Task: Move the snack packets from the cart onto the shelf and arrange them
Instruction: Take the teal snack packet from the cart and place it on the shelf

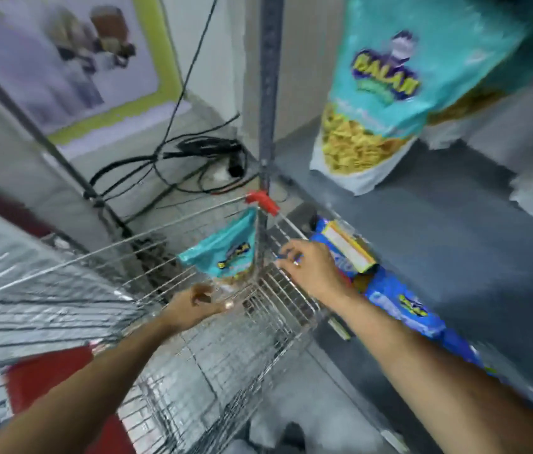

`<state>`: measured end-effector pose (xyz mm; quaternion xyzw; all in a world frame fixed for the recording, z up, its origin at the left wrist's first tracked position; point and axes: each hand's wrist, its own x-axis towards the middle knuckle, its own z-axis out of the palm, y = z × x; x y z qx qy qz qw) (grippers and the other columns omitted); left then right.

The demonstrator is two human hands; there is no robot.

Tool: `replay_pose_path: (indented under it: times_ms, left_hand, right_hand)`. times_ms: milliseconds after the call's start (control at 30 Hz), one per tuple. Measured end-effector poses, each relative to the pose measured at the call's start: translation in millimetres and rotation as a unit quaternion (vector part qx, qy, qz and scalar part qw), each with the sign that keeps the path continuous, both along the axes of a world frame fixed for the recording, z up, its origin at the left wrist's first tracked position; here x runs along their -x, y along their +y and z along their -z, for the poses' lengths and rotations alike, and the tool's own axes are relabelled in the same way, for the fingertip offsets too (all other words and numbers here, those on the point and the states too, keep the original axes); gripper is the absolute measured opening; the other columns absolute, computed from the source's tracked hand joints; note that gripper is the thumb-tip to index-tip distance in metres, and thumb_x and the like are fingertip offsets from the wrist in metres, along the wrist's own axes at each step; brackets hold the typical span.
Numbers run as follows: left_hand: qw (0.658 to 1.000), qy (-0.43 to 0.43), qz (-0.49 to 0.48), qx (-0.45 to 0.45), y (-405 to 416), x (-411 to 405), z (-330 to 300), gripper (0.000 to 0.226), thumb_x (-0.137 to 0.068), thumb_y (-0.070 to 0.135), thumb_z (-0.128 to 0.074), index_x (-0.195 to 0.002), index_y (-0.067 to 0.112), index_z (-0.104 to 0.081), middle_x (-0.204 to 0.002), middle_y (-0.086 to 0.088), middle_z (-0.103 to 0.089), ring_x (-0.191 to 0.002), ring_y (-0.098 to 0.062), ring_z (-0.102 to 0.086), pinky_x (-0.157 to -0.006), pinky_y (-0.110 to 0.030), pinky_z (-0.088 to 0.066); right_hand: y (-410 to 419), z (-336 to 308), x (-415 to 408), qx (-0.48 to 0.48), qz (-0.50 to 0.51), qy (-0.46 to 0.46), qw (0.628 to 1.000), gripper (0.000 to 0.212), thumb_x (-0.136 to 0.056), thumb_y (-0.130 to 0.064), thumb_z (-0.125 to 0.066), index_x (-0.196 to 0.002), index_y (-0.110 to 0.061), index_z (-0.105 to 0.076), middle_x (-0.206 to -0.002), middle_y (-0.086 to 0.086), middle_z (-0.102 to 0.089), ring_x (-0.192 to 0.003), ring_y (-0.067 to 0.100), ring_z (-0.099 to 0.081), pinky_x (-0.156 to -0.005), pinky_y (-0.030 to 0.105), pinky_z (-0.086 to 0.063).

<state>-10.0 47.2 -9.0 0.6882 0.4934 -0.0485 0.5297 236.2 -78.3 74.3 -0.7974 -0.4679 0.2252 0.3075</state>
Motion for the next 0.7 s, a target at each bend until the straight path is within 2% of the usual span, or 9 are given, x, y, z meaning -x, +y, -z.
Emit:
replay_pose_path:
  times_ms: [100,200,267,300,367,433,533,600,700]
  left_hand:
    - [0.998,-0.015,-0.066,-0.008,31,16,59,0.116,-0.039,0.075,-0.082,-0.135,0.021,-0.047,-0.131,0.002,-0.060,-0.119,-0.022,-0.060,-0.102,-0.043,-0.050]
    - [0.982,-0.097,-0.163,-0.017,34,0,51,0.110,-0.048,0.066,-0.085,-0.140,0.027,-0.037,-0.142,0.004,-0.052,-0.126,-0.020,-0.055,-0.106,-0.045,-0.046]
    - [0.974,-0.119,-0.194,-0.011,30,-18,32,0.087,-0.064,0.056,-0.082,-0.134,0.022,-0.044,-0.139,0.001,-0.054,-0.124,-0.023,-0.056,-0.108,-0.045,-0.045]
    - [0.969,-0.138,-0.206,-0.002,29,-28,28,0.068,-0.074,0.043,-0.080,-0.129,0.019,-0.048,-0.134,0.000,-0.057,-0.121,-0.023,-0.057,-0.106,-0.040,-0.045]
    - [0.960,-0.151,-0.235,0.009,28,-43,27,0.042,-0.087,0.028,-0.070,-0.123,0.016,-0.052,-0.120,0.001,-0.058,-0.111,-0.017,-0.058,-0.096,-0.028,-0.044]
    - [0.956,-0.153,-0.250,0.006,29,-51,25,0.041,-0.091,0.032,-0.064,-0.125,0.011,-0.057,-0.118,-0.001,-0.063,-0.107,-0.016,-0.061,-0.090,-0.025,-0.042]
    - [0.965,-0.120,-0.232,-0.034,36,-49,21,0.047,-0.091,0.043,-0.061,-0.122,0.007,-0.063,-0.121,-0.012,-0.069,-0.104,-0.023,-0.066,-0.087,-0.028,-0.049]
    - [0.976,-0.081,-0.176,-0.102,42,-45,4,0.060,-0.087,0.059,-0.054,-0.114,0.006,-0.066,-0.114,-0.017,-0.072,-0.096,-0.028,-0.069,-0.088,-0.038,-0.056]
    - [0.971,-0.030,-0.085,-0.223,48,-40,-31,0.076,-0.082,0.073,-0.043,-0.102,0.004,-0.067,-0.096,-0.020,-0.074,-0.086,-0.036,-0.070,-0.078,-0.047,-0.059]
  right_hand:
    - [52,32,7,0.094,0.001,0.082,0.992,0.036,-0.071,-0.019,-0.084,-0.099,-0.003,-0.070,-0.076,0.003,-0.061,-0.064,0.013,-0.055,-0.063,0.025,-0.045]
    - [89,56,9,0.069,0.022,0.204,0.976,0.060,-0.071,-0.010,-0.083,-0.123,-0.005,-0.054,-0.093,-0.005,-0.062,-0.080,0.006,-0.058,-0.074,0.015,-0.049]
    - [106,72,7,0.075,0.014,0.255,0.964,0.062,-0.074,-0.020,-0.081,-0.129,-0.015,-0.051,-0.110,-0.005,-0.067,-0.099,0.011,-0.064,-0.092,0.030,-0.053]
    - [110,77,7,0.092,0.010,0.262,0.961,0.058,-0.076,-0.026,-0.079,-0.128,-0.018,-0.054,-0.116,-0.002,-0.068,-0.105,0.016,-0.064,-0.095,0.038,-0.053]
    - [113,83,10,0.110,0.012,0.264,0.958,0.038,-0.083,-0.031,-0.072,-0.118,-0.021,-0.060,-0.116,-0.001,-0.068,-0.106,0.019,-0.064,-0.094,0.041,-0.053]
    - [114,88,13,0.088,0.039,0.268,0.959,0.023,-0.087,-0.029,-0.067,-0.109,-0.022,-0.063,-0.112,0.001,-0.069,-0.099,0.017,-0.065,-0.089,0.037,-0.054]
    - [114,84,17,0.044,0.052,0.257,0.964,0.020,-0.089,-0.026,-0.065,-0.105,-0.014,-0.067,-0.093,-0.005,-0.070,-0.082,0.011,-0.067,-0.073,0.022,-0.056]
    - [113,76,18,0.018,0.049,0.227,0.973,0.010,-0.087,-0.031,-0.066,-0.091,-0.021,-0.068,-0.086,-0.003,-0.072,-0.084,0.022,-0.072,-0.077,0.038,-0.060]
    - [107,56,21,-0.010,0.043,0.191,0.981,0.043,-0.081,-0.053,-0.064,-0.089,-0.011,-0.068,-0.088,0.020,-0.074,-0.082,0.041,-0.070,-0.072,0.053,-0.058]
